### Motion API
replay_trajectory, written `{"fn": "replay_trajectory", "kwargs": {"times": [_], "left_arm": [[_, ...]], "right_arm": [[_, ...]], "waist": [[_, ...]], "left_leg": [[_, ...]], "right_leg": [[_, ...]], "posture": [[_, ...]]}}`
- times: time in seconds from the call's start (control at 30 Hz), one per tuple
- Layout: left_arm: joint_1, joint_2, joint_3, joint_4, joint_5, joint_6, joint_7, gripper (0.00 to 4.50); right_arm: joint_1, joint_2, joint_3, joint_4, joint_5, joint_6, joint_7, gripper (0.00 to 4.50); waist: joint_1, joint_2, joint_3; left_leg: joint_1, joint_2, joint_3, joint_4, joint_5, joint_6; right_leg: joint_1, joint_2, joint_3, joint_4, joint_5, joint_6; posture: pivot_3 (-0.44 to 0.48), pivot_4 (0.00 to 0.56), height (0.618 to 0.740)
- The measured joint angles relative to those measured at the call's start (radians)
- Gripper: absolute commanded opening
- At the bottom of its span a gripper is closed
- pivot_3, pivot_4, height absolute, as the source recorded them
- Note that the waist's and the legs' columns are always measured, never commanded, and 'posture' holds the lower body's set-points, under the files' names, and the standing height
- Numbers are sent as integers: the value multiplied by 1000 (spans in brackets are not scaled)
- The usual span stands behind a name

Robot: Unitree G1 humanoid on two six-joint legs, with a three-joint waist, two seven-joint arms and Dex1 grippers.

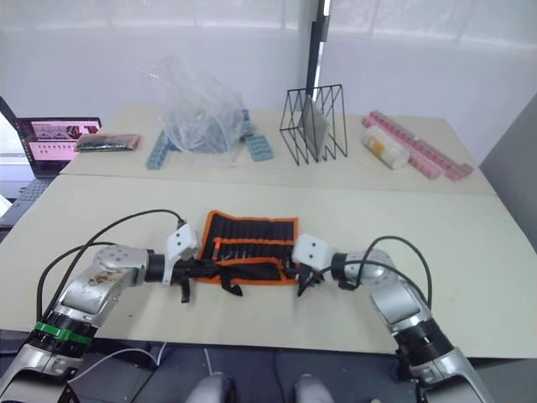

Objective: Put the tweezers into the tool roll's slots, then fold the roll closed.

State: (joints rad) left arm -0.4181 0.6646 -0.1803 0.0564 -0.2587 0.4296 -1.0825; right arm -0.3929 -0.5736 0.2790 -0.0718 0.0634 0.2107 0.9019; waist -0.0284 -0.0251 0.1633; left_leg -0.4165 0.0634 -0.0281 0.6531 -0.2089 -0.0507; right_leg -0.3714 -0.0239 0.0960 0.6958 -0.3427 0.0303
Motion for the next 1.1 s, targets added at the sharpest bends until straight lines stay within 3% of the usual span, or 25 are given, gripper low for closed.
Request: {"fn": "replay_trajectory", "kwargs": {"times": [0.27,0.4,0.6,0.83,1.1], "left_arm": [[-11,-4,0,6,11,4,-6,0],[-17,-8,-2,6,15,8,-12,0],[-24,-17,-3,7,18,18,-15,0],[-27,-15,-3,5,21,24,-27,0],[-25,3,57,-2,-11,8,-35,2555]], "right_arm": [[54,26,-90,-227,173,124,10,3203],[61,59,-36,-265,153,140,-14,2064],[71,106,72,-174,46,84,-55,22],[51,110,96,-50,-56,64,-102,22],[49,129,96,-46,-58,96,-108,0]], "waist": [[3,0,0],[4,0,0],[9,0,0],[10,0,0],[6,0,0]], "left_leg": [[0,0,0,0,0,0],[0,0,0,0,0,0],[-1,0,0,0,0,0],[-1,0,0,0,0,0],[0,1,0,0,0,0]], "right_leg": [[0,0,0,0,0,0],[0,0,0,0,0,0],[0,0,0,-1,0,0],[0,0,0,-1,0,0],[0,1,0,-1,0,0]], "posture": [[0,150,708],[0,150,708],[0,150,708],[0,150,708],[0,150,708]]}}
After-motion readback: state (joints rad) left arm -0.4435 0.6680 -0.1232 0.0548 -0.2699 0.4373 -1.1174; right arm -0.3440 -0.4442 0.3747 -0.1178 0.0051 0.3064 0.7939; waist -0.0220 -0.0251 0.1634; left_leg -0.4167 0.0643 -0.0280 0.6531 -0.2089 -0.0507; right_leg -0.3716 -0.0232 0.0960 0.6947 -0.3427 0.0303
